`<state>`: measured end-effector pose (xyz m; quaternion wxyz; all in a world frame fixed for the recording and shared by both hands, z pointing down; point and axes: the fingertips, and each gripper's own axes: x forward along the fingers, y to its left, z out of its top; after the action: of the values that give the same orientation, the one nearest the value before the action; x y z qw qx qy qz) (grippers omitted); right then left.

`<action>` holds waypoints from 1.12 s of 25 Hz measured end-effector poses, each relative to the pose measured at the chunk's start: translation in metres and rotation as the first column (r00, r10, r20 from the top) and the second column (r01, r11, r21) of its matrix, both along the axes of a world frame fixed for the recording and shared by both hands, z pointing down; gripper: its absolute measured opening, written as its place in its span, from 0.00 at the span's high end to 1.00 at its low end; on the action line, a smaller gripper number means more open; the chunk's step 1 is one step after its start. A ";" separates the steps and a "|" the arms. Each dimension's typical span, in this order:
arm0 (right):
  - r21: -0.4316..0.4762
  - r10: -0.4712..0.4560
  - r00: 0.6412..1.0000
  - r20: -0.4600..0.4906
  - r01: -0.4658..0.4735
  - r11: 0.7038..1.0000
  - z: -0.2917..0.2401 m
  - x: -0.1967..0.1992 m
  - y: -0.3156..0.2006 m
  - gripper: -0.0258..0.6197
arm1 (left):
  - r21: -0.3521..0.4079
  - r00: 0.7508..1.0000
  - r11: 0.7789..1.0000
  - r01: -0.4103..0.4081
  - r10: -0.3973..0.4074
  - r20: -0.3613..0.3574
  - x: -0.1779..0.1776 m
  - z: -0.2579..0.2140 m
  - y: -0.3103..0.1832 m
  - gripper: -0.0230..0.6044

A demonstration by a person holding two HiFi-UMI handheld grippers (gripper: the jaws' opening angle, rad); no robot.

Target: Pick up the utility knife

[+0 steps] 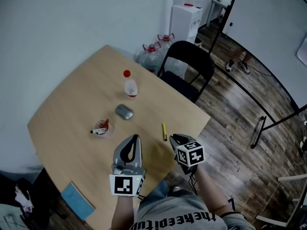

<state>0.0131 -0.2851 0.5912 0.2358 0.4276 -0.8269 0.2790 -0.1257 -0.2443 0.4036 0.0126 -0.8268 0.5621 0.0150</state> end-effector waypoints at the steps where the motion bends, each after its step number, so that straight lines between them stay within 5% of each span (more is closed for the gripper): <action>1: -0.013 0.005 1.000 -0.004 -0.005 1.000 0.005 -0.001 -0.001 0.86 | -0.003 1.000 1.000 -0.001 0.001 -0.001 -0.001 0.001 -0.001 0.93; 15: -0.146 0.061 0.998 -0.015 -0.062 0.987 0.049 -0.008 -0.005 0.75 | -0.031 1.000 0.999 -0.017 0.016 -0.017 -0.006 0.012 -0.008 0.93; 28: -0.183 0.063 0.991 -0.119 -0.084 0.980 0.082 -0.024 -0.014 0.67 | -0.052 1.000 0.999 -0.002 0.001 -0.019 -0.023 0.021 -0.012 0.93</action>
<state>-0.0106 -0.2989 0.6730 0.3108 0.4491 -0.7658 0.3395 -0.1484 -0.2567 0.4243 -0.0143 -0.8272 0.5616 0.0084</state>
